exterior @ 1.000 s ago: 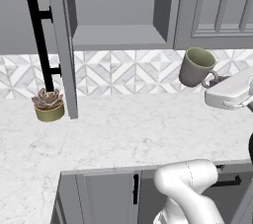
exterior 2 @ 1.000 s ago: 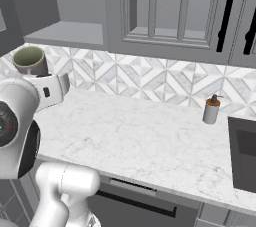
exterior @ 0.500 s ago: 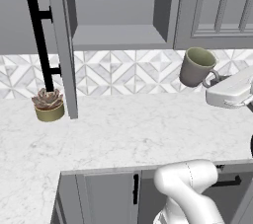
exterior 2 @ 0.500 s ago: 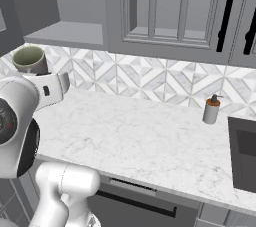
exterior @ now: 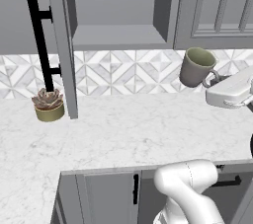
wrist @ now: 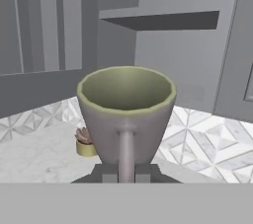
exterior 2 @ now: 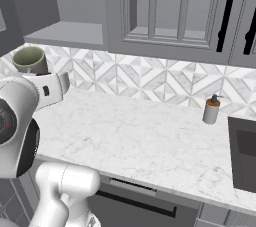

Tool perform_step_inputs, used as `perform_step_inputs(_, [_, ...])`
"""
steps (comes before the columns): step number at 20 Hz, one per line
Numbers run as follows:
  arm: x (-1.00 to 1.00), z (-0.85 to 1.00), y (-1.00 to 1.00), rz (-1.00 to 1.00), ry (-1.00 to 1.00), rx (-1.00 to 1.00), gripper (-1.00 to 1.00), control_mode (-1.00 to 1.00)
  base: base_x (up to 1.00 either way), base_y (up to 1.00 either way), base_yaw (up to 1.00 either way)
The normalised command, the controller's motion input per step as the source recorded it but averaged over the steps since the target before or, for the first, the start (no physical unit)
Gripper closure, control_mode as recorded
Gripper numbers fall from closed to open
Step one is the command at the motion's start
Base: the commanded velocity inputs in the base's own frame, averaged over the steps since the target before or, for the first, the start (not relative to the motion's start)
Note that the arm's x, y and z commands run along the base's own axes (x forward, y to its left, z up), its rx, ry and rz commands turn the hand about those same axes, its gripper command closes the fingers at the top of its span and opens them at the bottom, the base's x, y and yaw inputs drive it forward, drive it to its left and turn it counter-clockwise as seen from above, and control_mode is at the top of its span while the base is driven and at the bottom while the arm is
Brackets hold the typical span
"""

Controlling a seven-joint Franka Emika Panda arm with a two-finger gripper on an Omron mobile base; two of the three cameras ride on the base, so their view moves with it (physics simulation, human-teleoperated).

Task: Gather all objects into one cabinet and sort the glasses and bowls to opposite sides.

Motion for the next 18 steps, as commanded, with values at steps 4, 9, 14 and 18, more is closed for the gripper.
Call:
perform_step_inputs(4, [0.0, 0.0, 0.0, 0.0, 0.0, 0.0, 1.0, 1.0, -0.51, 0.0, 0.03])
perform_step_inputs(9, [0.0, 0.0, 0.0, 0.0, 0.0, 0.0, 1.0, 1.0, -1.0, 0.01, 0.14])
perform_step_inputs(14, [0.0, 0.0, 0.0, 0.0, 0.0, 0.0, 1.0, 1.0, -1.0, 0.25, 0.28])
perform_step_inputs(18, [0.0, 0.0, 0.0, 0.0, 0.0, 0.0, 1.0, 1.0, -1.0, 0.2, 0.5])
